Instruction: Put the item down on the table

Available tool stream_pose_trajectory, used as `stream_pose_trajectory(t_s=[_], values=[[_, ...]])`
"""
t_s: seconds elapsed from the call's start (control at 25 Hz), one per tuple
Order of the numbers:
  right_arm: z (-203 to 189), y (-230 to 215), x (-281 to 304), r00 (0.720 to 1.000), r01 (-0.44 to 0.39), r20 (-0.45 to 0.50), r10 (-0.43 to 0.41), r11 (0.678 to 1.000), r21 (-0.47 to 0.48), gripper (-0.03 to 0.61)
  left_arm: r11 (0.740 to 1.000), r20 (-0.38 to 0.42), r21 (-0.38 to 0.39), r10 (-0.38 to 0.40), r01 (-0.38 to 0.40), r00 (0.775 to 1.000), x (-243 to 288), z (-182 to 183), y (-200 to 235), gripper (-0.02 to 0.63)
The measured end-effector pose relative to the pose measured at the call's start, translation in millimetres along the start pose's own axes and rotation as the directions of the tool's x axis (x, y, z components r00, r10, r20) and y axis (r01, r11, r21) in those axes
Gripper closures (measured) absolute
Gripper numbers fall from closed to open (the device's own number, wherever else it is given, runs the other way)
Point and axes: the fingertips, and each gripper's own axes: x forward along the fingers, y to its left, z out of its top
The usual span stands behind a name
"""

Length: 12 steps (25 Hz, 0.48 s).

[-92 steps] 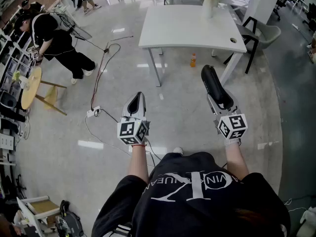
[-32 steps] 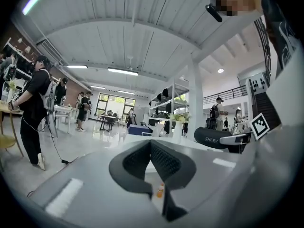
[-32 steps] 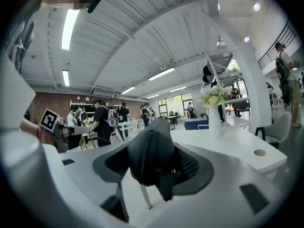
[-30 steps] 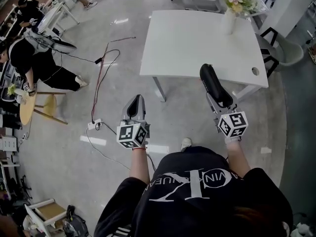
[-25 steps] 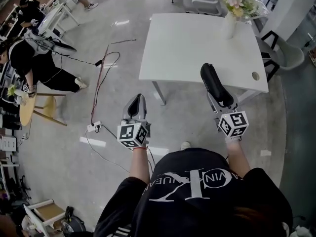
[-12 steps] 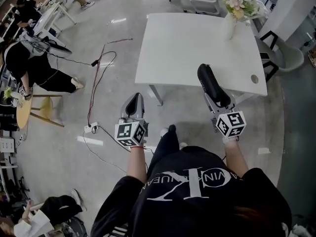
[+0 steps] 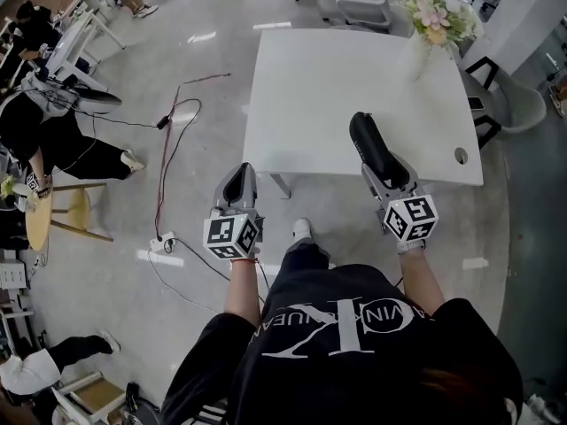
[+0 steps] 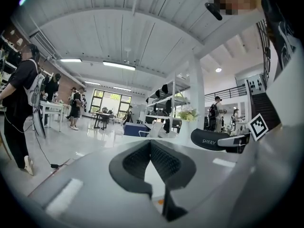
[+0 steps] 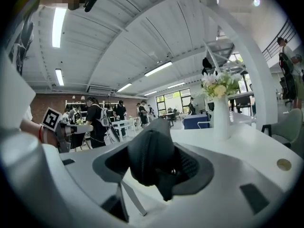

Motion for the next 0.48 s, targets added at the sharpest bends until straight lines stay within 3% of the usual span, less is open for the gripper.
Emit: stream_pose_trajectory(t_s=[0.48], values=[[-15.2, -17.4, 80.5, 0.996, 0.039, -0.081, -0.035, 0.998, 0.046, 0.314, 0.997, -0.058, -0.013, -0.078, 0.078, 0.995, 76.3, -7.0, 36.0, 0.603]])
